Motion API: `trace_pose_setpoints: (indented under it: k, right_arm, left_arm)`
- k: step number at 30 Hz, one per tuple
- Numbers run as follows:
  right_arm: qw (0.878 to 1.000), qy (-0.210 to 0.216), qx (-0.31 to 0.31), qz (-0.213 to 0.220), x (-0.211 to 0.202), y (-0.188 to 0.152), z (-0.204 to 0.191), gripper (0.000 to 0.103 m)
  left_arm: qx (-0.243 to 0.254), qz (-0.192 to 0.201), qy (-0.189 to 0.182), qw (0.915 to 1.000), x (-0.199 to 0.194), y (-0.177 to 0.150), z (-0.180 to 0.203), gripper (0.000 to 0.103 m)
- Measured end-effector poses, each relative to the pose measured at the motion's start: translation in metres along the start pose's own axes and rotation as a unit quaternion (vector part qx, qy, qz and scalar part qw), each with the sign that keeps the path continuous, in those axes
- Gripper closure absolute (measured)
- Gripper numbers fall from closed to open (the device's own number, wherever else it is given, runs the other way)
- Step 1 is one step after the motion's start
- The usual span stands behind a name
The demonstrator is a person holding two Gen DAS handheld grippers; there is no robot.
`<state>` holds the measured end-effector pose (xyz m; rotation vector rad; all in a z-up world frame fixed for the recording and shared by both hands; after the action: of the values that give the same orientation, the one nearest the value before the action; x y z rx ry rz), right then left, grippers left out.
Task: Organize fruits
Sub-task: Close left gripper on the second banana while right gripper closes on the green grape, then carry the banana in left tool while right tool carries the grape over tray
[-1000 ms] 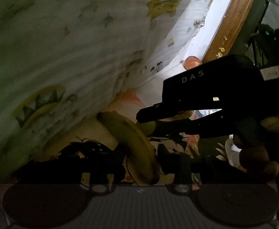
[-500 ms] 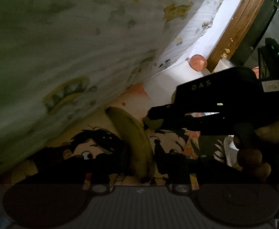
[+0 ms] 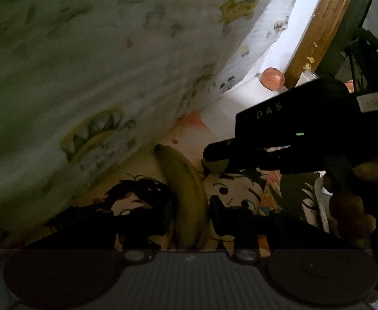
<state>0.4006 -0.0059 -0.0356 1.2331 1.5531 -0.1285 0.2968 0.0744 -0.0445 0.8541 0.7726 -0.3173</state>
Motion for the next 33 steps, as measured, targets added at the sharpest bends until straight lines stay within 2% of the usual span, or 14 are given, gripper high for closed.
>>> trace_pose_setpoints:
  k: [7,11,19,25,33]
  right_arm:
    - [1.000,-0.009,-0.011,0.004,0.000,0.001,-0.005,0.076]
    - [1.000,-0.015,-0.023,0.013,-0.002,0.000,-0.014,0.076]
    - [0.999,0.013,0.013,0.031,-0.019,-0.023,-0.008,0.078]
    - [0.998,0.017,0.031,0.057,-0.055,-0.052,-0.003,0.078]
    - [0.990,0.000,0.067,0.124,-0.132,-0.088,0.015,0.078]
  left_arm:
    - [0.008,0.000,0.001,1.0000,0.003,0.002,0.001,0.068]
    - [-0.010,-0.008,-0.008,0.9999,0.002,0.004,-0.005,0.070]
    - [-0.037,-0.020,-0.021,0.9989,-0.011,0.000,-0.011,0.070]
    - [-0.036,-0.014,-0.049,0.9981,-0.032,-0.004,-0.005,0.070]
    - [-0.015,-0.014,-0.080,0.9966,-0.059,-0.020,0.019,0.070]
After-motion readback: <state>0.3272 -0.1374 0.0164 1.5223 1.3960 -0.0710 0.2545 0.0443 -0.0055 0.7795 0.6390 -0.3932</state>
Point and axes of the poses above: each gripper's, at about its wrist camera, not at the fingertips, and x roughly the way its jaws point, z to its right, y to its top, the point moved 5 cm from there along x, roughly the way its jaws point, and after that the axes turned 14 degrees about -x, right-handed, at the moved point
